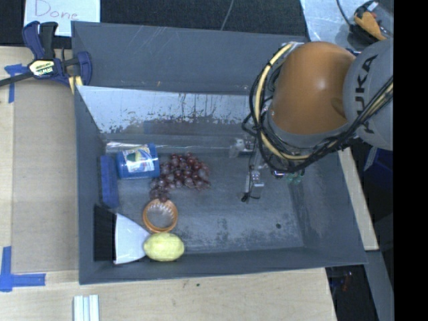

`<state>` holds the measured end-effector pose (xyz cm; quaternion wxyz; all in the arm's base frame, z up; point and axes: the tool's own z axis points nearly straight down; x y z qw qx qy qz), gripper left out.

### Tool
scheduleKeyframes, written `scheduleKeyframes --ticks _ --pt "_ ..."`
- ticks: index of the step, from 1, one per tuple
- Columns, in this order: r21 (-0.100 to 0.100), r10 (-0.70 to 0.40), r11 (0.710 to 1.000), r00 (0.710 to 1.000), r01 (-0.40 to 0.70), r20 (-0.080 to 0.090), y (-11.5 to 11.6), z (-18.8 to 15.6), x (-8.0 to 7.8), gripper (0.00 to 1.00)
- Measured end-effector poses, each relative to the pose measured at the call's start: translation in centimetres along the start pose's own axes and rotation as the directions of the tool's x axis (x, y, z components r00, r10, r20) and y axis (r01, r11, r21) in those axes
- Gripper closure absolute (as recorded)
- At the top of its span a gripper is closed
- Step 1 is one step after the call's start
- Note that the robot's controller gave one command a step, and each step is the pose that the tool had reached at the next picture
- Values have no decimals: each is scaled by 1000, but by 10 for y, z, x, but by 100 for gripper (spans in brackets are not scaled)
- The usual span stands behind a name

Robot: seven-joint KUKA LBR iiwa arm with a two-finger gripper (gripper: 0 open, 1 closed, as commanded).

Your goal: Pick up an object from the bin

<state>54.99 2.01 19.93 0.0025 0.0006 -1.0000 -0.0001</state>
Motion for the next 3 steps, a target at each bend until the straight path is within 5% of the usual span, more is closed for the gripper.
scheduleKeyframes --ticks 1,2,3 --pt "0 1 1000 1000 -1 9 0 -5 -2 0" --pt "-3 144 990 989 -144 12 62 130 -57 0" --pt "0 34 999 999 -34 24 69 60 -47 0"
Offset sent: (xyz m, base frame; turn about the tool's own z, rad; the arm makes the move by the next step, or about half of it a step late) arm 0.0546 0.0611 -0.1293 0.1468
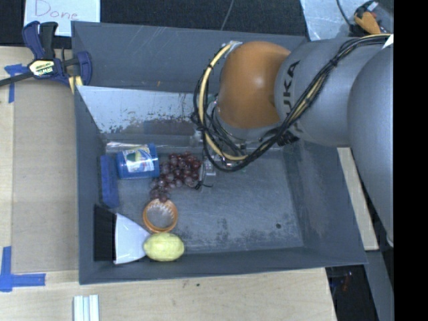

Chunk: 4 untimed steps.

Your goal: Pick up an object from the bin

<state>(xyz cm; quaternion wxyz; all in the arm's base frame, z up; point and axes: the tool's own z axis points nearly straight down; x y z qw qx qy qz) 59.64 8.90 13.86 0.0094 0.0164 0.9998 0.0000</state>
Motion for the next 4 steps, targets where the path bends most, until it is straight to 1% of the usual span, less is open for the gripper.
scheduleKeyframes --ticks 1,2,3,4 --pt "6 152 988 988 -152 -24 -4 40 8 0" --pt "0 35 999 999 -35 0 5 68 -10 0" --pt "3 199 980 980 -199 -8 10 68 -7 100" --pt "3 198 980 980 -198 -8 10 68 -7 100"
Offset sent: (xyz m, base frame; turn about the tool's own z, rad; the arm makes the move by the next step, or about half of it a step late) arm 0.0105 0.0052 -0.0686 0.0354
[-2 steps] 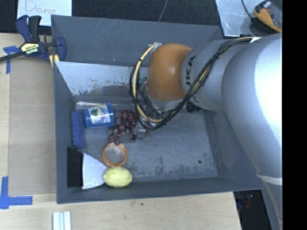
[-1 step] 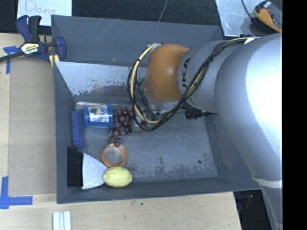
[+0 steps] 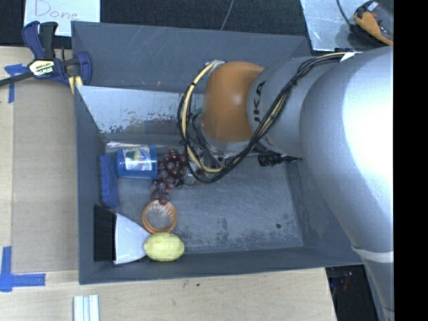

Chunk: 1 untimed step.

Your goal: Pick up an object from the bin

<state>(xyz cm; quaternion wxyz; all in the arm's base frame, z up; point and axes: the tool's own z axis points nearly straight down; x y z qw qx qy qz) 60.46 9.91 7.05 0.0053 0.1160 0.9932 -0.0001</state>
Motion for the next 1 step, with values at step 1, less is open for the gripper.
scheduleKeyframes --ticks 1 --pt "4 0 1000 1000 0 -12 -2 -18 3 100"
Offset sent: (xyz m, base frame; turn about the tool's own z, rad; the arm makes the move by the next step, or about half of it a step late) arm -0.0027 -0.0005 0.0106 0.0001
